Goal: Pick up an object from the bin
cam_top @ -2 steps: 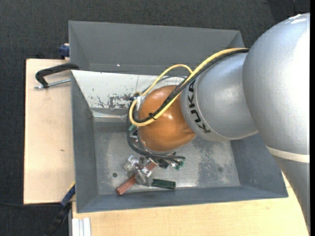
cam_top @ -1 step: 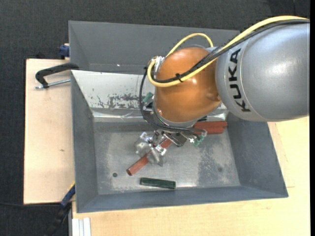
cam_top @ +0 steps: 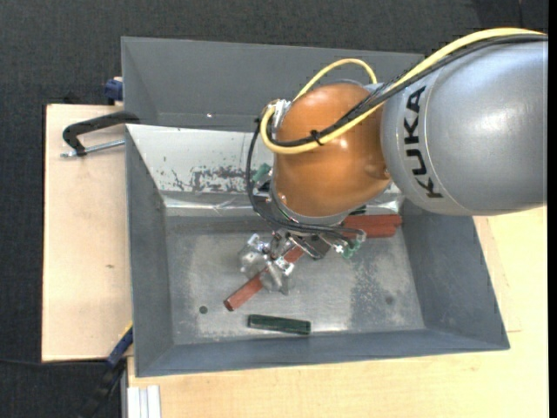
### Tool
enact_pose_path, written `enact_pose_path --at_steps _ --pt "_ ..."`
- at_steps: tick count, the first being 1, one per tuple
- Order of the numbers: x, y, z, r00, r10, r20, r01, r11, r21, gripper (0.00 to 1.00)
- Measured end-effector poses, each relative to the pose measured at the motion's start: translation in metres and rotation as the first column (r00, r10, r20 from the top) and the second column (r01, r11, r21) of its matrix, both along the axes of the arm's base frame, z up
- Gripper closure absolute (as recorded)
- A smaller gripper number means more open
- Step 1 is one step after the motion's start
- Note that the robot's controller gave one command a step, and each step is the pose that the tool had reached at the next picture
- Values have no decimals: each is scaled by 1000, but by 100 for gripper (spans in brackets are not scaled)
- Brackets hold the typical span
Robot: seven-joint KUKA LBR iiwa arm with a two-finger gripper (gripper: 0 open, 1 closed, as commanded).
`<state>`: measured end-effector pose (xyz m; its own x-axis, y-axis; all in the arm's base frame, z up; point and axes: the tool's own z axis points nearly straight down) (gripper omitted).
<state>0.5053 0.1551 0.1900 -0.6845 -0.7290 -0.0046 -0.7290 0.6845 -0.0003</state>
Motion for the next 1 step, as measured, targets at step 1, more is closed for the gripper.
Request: enact_pose_path --at_steps 1 --pt "6 -36 184 988 152 11 -152 988 -2 100"
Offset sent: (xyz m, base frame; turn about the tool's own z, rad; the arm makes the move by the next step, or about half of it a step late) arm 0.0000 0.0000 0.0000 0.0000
